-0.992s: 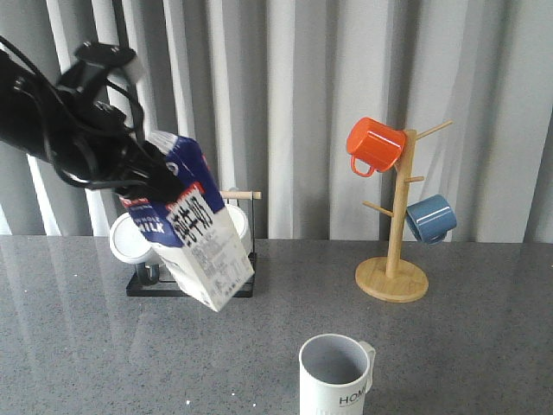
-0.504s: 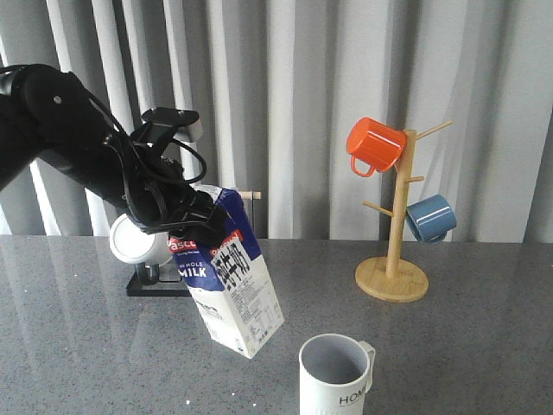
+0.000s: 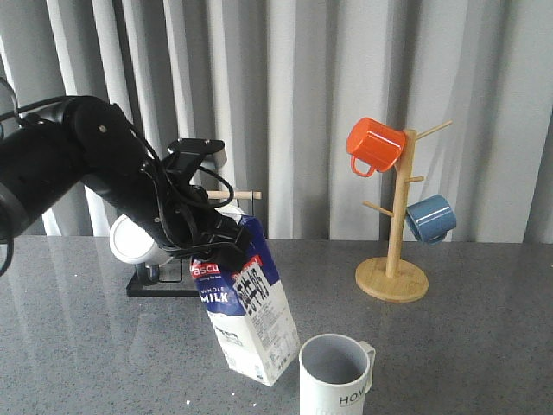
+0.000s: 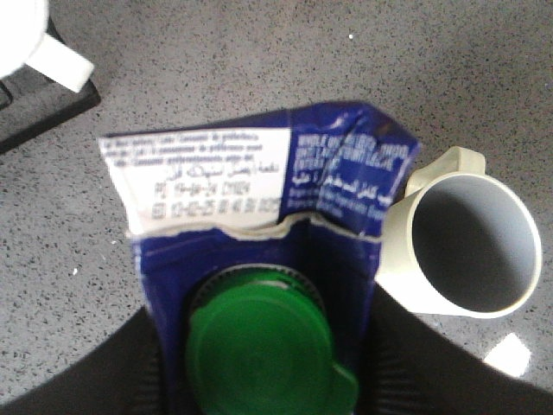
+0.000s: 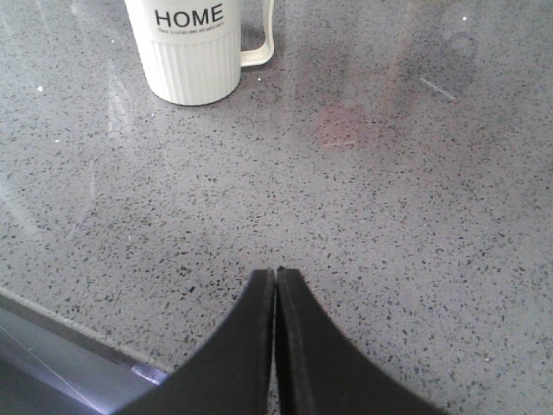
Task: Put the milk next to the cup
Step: 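Lift the carton with the left gripper and carry it toward the mug, then lower the carton upright onto the table beside the HOME mug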
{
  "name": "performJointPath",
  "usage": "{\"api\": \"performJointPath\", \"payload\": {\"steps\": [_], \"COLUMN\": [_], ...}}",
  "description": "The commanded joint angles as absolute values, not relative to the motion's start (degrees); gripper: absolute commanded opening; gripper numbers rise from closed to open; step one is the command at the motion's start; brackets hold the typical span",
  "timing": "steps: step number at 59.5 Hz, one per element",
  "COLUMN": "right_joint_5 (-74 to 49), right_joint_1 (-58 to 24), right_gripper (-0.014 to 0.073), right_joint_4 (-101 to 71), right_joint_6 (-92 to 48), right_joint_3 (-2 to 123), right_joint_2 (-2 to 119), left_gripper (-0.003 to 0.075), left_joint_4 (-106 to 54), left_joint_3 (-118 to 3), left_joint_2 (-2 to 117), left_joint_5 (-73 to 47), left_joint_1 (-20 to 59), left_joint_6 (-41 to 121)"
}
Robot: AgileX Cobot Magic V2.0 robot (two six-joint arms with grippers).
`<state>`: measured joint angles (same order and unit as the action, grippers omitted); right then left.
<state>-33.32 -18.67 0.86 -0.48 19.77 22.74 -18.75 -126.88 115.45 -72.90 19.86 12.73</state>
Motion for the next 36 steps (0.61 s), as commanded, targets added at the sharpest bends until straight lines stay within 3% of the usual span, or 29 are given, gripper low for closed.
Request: {"api": "performJointPath", "payload": {"steps": [1,36], "right_joint_5": [-29.41,-29.41], "right_joint_1": [-18.57,-18.57], "right_gripper": [-0.0010,-0.0010], "right_joint_4": [1.24,1.24], "right_joint_6": [-0.47,-0.47], "right_joint_3": [21.22,21.22], "right_joint_2": [23.03,23.03], "left_gripper": [0.0010,0.0013], "left_joint_4": [-20.17,-20.00], "left_joint_3": [-128.35,-128.35], "left_joint_2": [113.48,114.70], "left_joint_5": [-71.54,-71.54], "left_joint_1": [20.07,20.07], "left_joint_6": [10.65,9.23]}}
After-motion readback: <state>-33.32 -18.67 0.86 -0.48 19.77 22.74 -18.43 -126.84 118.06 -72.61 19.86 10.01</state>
